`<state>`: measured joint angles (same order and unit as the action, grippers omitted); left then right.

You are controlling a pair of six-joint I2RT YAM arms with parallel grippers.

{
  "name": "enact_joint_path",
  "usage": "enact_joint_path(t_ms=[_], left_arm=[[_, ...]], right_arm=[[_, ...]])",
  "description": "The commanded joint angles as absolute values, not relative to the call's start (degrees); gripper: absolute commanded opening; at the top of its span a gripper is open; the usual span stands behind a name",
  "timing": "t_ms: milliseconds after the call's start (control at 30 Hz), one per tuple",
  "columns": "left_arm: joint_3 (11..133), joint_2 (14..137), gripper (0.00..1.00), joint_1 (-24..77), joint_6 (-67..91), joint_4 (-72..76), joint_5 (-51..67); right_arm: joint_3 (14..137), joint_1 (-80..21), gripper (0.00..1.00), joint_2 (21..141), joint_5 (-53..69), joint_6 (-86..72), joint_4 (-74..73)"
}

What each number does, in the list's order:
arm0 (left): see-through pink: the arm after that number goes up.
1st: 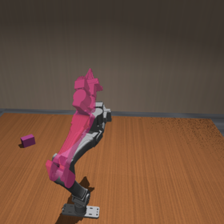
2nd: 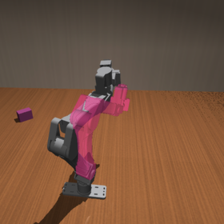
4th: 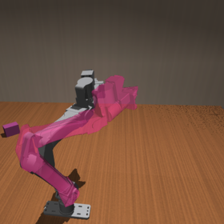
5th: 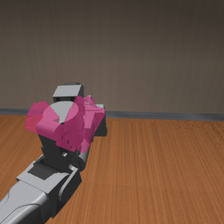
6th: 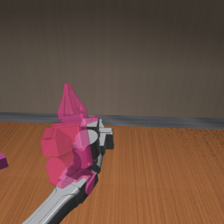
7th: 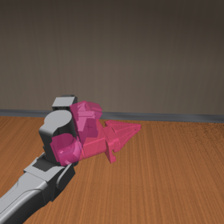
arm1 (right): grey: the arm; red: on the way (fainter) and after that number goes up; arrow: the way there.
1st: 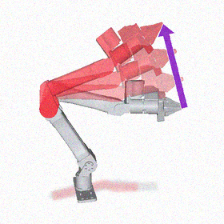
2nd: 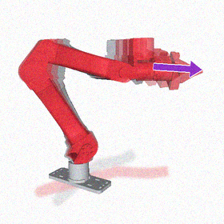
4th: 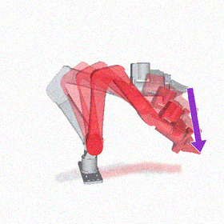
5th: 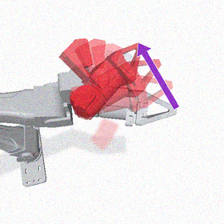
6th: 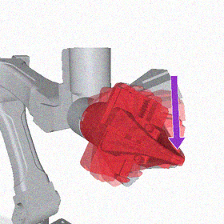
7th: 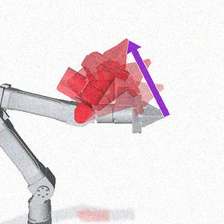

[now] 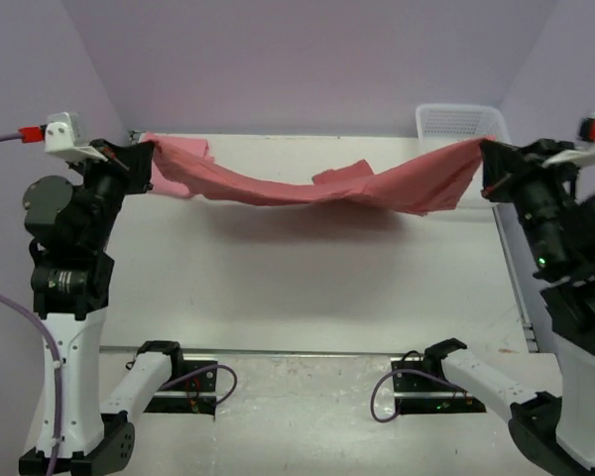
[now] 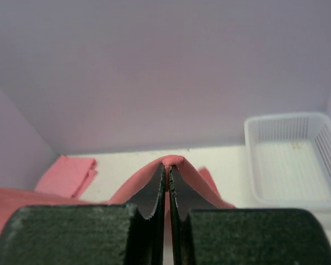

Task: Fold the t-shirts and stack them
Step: Flatten out the tshirt

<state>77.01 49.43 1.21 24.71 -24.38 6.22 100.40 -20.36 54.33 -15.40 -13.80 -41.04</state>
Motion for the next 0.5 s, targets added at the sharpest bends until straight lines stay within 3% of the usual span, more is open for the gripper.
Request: enact_joint_path(t_ms=[0,200,333,467], left_arm=[[85.1,47.5,0.0,1.3,21.3,-21.3,13.4],[93.4,49.6,0.0,1.3,19.4,-21.3,13.9],[93.3,57.0,0.0,1.3,20.3,-19.1,11.1],[93.2,70.3,0.0,1.3,21.4,-14.4,8.0]], right_arm=[[107.8,-20.7,0.0,50.6,-10.0,-9.9,-43.0],[115.2,-20.7,0.0,51.6,-4.4,-7.8,-42.9],[118.5,-20.7,0.0,60.4,-8.6,-4.1,-39.6],[123.5,-20.3,0.0,77.3,-13.3,2.9,-33.1]])
